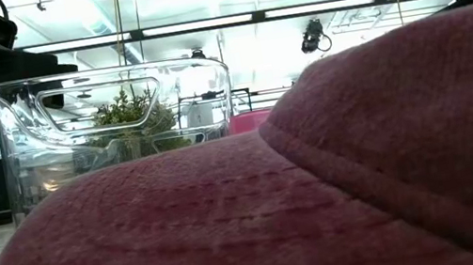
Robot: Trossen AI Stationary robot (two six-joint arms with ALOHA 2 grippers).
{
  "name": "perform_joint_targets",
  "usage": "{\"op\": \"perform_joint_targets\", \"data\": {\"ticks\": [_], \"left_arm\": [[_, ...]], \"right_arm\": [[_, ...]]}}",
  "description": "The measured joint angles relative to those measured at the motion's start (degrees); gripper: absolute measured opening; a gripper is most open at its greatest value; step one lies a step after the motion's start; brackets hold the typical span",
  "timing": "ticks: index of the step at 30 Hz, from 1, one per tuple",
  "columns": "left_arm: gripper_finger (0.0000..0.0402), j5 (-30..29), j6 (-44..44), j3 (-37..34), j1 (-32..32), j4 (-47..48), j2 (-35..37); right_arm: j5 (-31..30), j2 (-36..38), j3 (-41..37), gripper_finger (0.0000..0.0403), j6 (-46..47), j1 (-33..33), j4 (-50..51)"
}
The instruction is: Pick & Place hat
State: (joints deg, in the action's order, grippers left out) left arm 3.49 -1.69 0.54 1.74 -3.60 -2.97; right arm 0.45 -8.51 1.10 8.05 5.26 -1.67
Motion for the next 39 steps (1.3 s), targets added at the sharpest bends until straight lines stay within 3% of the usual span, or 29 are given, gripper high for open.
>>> {"op": "perform_joint_targets", "data": {"ticks": [21, 29, 39], "left_arm": [[0.0167, 0.0, 0.0, 0.0, 0.0, 0.0, 0.0], [0.0167, 0.0, 0.0, 0.0, 0.0, 0.0, 0.0], [0.0167, 0.0, 0.0, 0.0, 0.0, 0.0, 0.0]], "right_arm": [[0.0, 0.0, 0.0, 0.0160, 0.0, 0.0, 0.0], [0.0, 0.0, 0.0, 0.0160, -4.5, 0.0, -0.6], [0.0, 0.0, 0.0, 0.0160, -7.8, 0.0, -17.6]]}}
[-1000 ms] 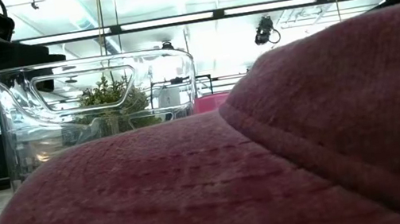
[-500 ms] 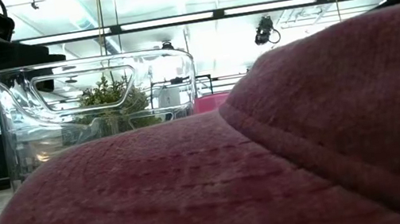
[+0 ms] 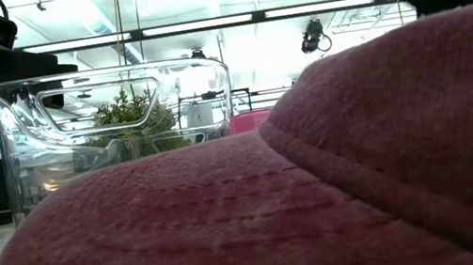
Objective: Pick & Place hat
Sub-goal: Put the top right black cap into the red bin
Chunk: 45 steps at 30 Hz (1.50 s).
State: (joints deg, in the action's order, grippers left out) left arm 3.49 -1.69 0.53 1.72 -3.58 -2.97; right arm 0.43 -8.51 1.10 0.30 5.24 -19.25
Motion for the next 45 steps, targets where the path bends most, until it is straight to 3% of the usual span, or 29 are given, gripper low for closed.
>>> {"op": "perform_joint_targets", "data": {"ticks": [9, 16, 20, 25, 33, 35, 37, 39, 42, 45], "left_arm": [[0.0167, 0.0, 0.0, 0.0, 0.0, 0.0, 0.0], [0.0167, 0.0, 0.0, 0.0, 0.0, 0.0, 0.0], [0.0167, 0.0, 0.0, 0.0, 0.0, 0.0, 0.0], [0.0167, 0.0, 0.0, 0.0, 0.0, 0.0, 0.0], [0.0167, 0.0, 0.0, 0.0, 0.0, 0.0, 0.0], [0.0167, 0.0, 0.0, 0.0, 0.0, 0.0, 0.0], [0.0167, 0.0, 0.0, 0.0, 0.0, 0.0, 0.0], [0.0167, 0.0, 0.0, 0.0, 0.0, 0.0, 0.0], [0.0167, 0.0, 0.0, 0.0, 0.0, 0.0, 0.0], [0.0167, 0.0, 0.0, 0.0, 0.0, 0.0, 0.0]], "right_arm": [[-0.9, 0.0, 0.0, 0.0160, 4.4, 0.0, -25.1], [-9.9, 0.0, 0.1, 0.0160, -9.6, 0.0, -49.1], [-10.2, 0.0, 0.1, 0.0160, -14.5, 0.0, -53.3], [-10.3, 0.0, 0.1, 0.0160, -14.1, 0.0, -57.6], [-10.0, 0.0, 0.3, 0.0160, -21.5, 0.0, -59.0], [-10.0, 0.0, 2.1, 0.0160, -23.7, 0.0, -55.4], [-10.3, 0.0, 6.0, 0.0160, -25.3, 0.0, -44.8], [-13.8, -0.1, 13.5, 0.0160, -25.5, 0.0, -23.1], [-23.4, -4.7, 31.9, 0.0160, -16.6, 0.0, 21.5], [-30.8, -13.2, 44.4, 0.0160, -6.7, 0.0, 49.5]]}}
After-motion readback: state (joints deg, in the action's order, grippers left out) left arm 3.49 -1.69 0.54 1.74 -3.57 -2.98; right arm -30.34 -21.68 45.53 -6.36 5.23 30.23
